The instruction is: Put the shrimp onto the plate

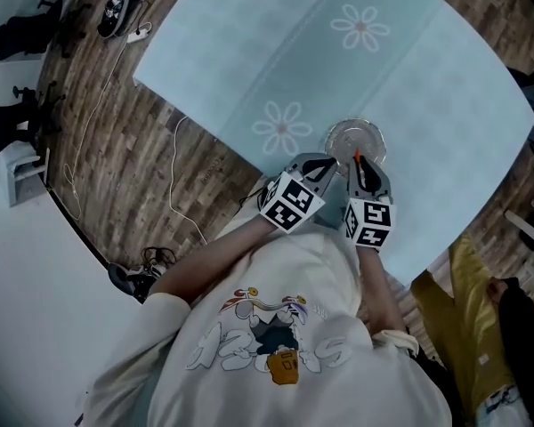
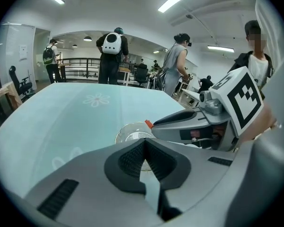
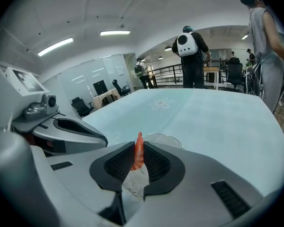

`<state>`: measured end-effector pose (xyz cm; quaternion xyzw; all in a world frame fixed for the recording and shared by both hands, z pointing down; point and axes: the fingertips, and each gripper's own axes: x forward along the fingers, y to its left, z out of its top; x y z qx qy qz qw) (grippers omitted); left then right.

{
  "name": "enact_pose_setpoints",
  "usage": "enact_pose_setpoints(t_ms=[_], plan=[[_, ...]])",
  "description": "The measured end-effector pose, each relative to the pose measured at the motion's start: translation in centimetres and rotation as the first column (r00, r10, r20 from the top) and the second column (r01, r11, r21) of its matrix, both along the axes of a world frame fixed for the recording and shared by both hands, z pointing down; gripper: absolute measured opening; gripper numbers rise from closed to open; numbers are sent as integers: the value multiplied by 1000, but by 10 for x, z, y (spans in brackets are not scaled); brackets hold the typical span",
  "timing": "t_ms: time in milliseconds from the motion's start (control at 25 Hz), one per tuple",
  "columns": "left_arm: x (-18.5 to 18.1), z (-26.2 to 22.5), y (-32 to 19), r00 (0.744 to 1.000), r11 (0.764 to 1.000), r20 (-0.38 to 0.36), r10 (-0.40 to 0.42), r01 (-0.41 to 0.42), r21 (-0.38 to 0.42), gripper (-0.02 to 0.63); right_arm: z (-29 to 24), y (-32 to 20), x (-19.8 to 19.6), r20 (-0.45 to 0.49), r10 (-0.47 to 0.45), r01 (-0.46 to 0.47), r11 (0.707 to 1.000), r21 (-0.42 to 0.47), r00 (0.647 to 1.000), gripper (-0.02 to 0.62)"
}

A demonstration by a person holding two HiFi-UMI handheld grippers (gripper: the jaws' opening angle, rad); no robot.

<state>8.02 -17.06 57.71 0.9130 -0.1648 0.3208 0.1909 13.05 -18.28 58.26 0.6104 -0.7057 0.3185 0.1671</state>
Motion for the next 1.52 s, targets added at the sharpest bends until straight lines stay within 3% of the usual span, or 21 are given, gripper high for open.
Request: enact_pose_setpoints(t_ms=[560, 1520], plan=[[-2, 27, -7, 999, 999, 29, 20, -19, -48, 3, 53, -17, 6, -19, 19, -22, 989, -146, 1000, 80], [-7, 0, 22, 1000, 1000, 20, 14, -14, 11, 3, 3, 26, 12, -28, -10, 9, 1000, -22, 1000, 81]])
